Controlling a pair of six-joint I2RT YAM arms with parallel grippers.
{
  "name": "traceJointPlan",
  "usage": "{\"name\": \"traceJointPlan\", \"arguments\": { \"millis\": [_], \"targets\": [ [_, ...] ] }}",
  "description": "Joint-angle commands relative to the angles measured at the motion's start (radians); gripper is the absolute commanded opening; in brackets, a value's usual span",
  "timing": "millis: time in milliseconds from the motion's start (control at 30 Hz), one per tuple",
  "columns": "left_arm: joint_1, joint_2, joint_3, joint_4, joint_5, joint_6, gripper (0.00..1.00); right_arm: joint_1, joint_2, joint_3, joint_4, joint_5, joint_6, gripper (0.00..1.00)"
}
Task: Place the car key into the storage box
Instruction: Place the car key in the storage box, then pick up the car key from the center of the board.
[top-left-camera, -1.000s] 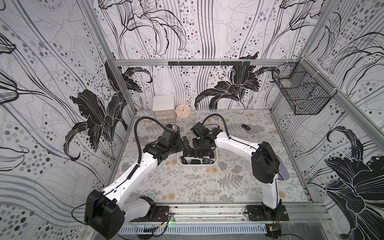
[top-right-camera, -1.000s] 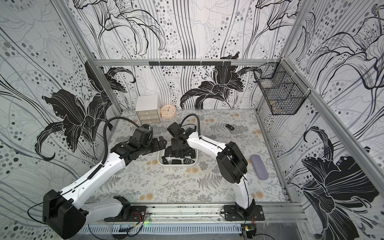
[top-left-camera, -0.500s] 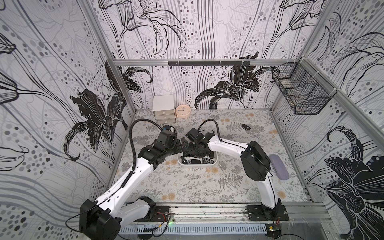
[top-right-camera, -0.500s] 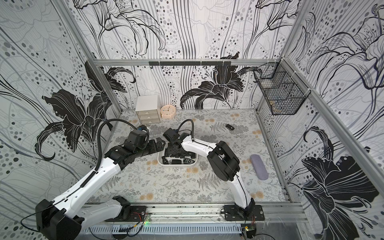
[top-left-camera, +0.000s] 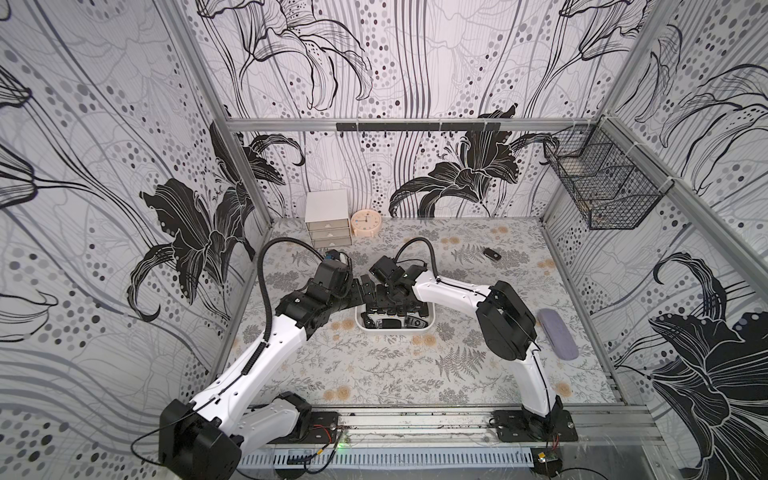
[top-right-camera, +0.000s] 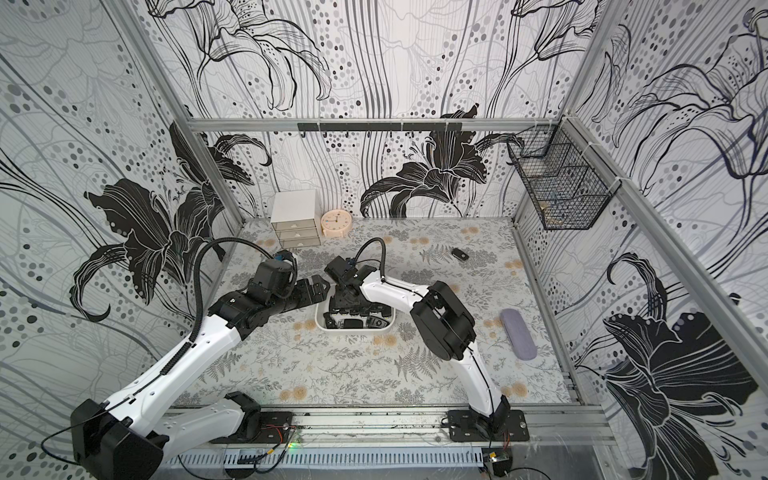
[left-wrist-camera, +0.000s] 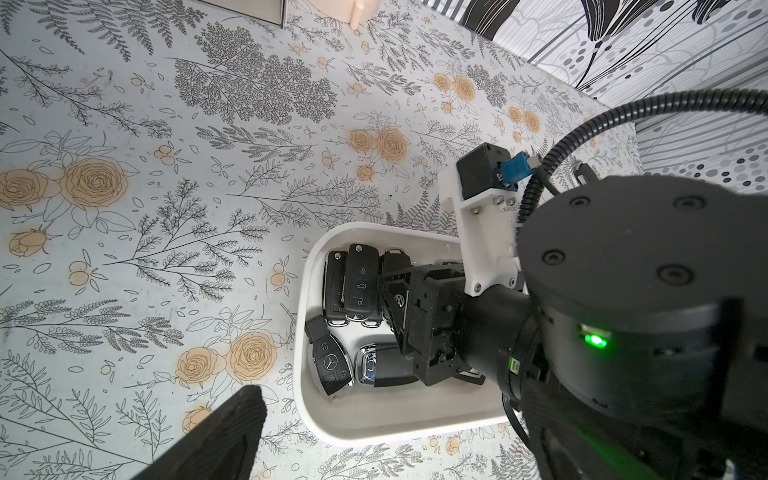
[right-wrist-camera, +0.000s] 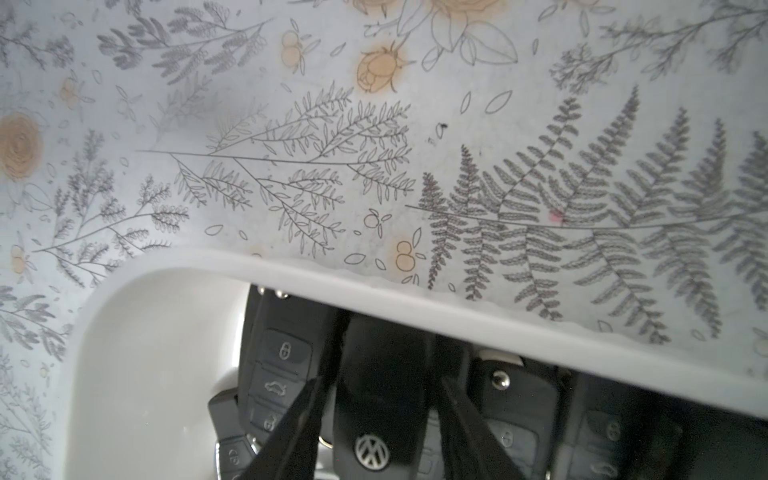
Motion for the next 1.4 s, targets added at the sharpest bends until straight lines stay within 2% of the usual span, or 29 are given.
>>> {"name": "traceJointPlan", "arguments": {
  "millis": [0, 200, 433, 567, 767, 1033, 1200, 1367],
  "targets": [
    [0.005, 0.007, 0.007, 0.025, 0.001, 0.021, 0.99, 0.001, -0.015, 0.015, -0.013, 0.03, 0.008, 0.54],
    [0.005, 0.036, 0.029, 0.057, 0.037, 0.032, 0.99, 0.001, -0.096, -0.02, -0.019, 0.049, -0.004, 0.61],
    [0.005, 0.095, 0.078, 0.145, 0.144, 0.039, 0.99, -0.013, -0.246, -0.106, -0.007, 0.183, -0.058, 0.82],
    [0.006, 0.126, 0.1, 0.233, 0.218, 0.033, 0.99, -0.063, -0.302, -0.156, -0.014, 0.209, -0.065, 0.86],
    [0.003, 0.19, 0.155, 0.333, 0.296, 0.016, 0.99, -0.161, -0.375, -0.229, -0.01, 0.243, -0.081, 1.0],
    [-0.004, 0.29, 0.231, 0.388, 0.363, -0.006, 0.99, -0.343, -0.414, -0.298, 0.01, 0.284, -0.129, 1.0],
    [-0.009, 0.322, 0.262, 0.397, 0.376, -0.011, 0.99, -0.483, -0.378, -0.303, 0.05, 0.283, -0.18, 1.0],
    [-0.012, 0.336, 0.278, 0.39, 0.368, -0.017, 0.99, -0.618, -0.301, -0.248, 0.099, 0.209, -0.23, 1.0]
  ]
}}
